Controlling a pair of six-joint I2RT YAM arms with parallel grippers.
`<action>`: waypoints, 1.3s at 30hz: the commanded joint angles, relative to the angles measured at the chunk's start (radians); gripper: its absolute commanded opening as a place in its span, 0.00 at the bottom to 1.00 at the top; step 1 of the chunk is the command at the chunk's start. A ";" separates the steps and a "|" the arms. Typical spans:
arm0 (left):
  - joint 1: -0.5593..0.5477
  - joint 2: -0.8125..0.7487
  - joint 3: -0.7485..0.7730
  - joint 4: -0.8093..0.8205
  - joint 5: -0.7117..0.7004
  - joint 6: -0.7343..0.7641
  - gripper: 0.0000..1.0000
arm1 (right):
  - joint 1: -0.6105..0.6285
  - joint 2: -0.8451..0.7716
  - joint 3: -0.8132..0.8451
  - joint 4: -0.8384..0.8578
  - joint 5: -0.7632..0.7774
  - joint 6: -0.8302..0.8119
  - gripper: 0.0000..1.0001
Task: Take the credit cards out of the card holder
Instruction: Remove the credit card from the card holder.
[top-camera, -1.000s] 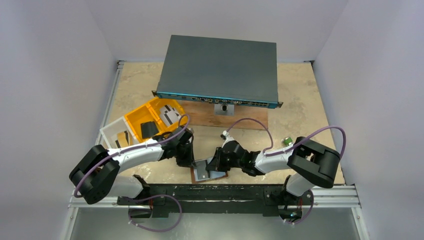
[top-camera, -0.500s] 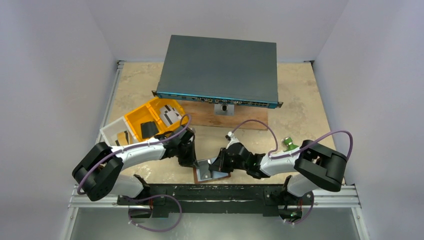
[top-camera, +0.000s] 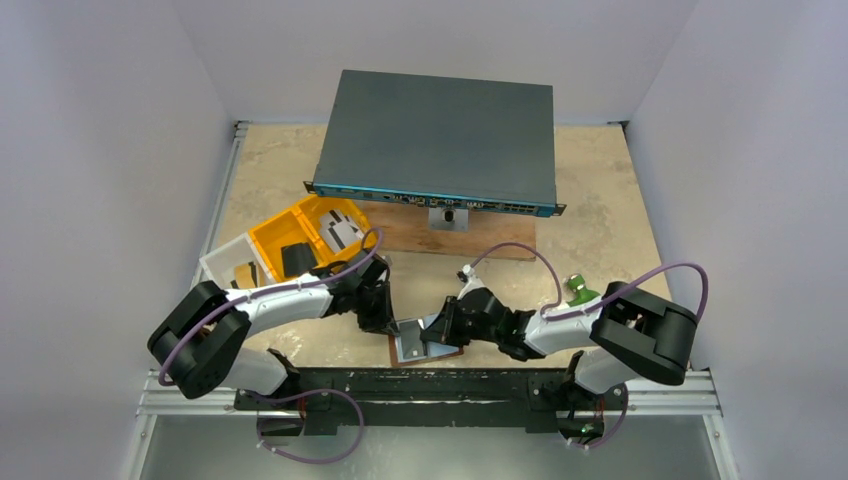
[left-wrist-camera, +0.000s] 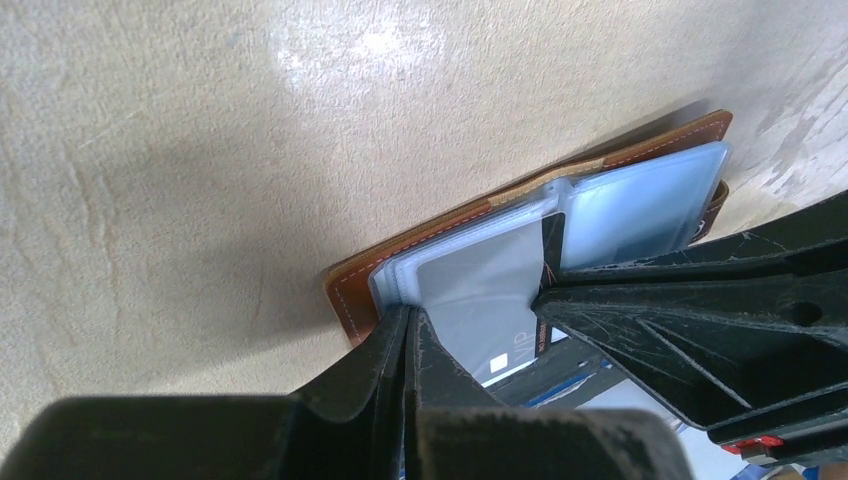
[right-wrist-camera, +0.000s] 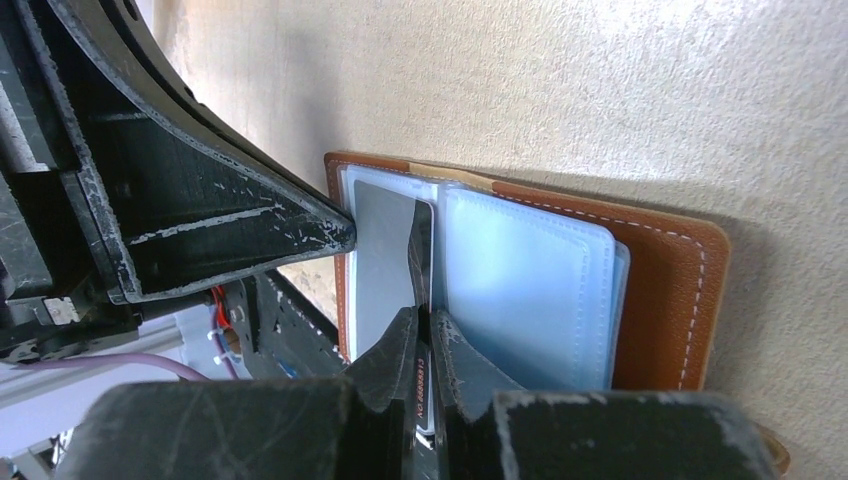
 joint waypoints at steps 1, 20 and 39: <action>0.009 0.051 -0.033 -0.061 -0.133 0.035 0.00 | -0.011 -0.029 -0.035 -0.010 0.033 0.017 0.03; 0.009 0.063 -0.027 -0.057 -0.131 0.046 0.00 | -0.016 0.057 -0.043 0.115 -0.036 0.032 0.17; 0.009 0.059 -0.016 -0.087 -0.152 0.055 0.00 | -0.048 -0.056 -0.079 0.021 0.000 -0.006 0.26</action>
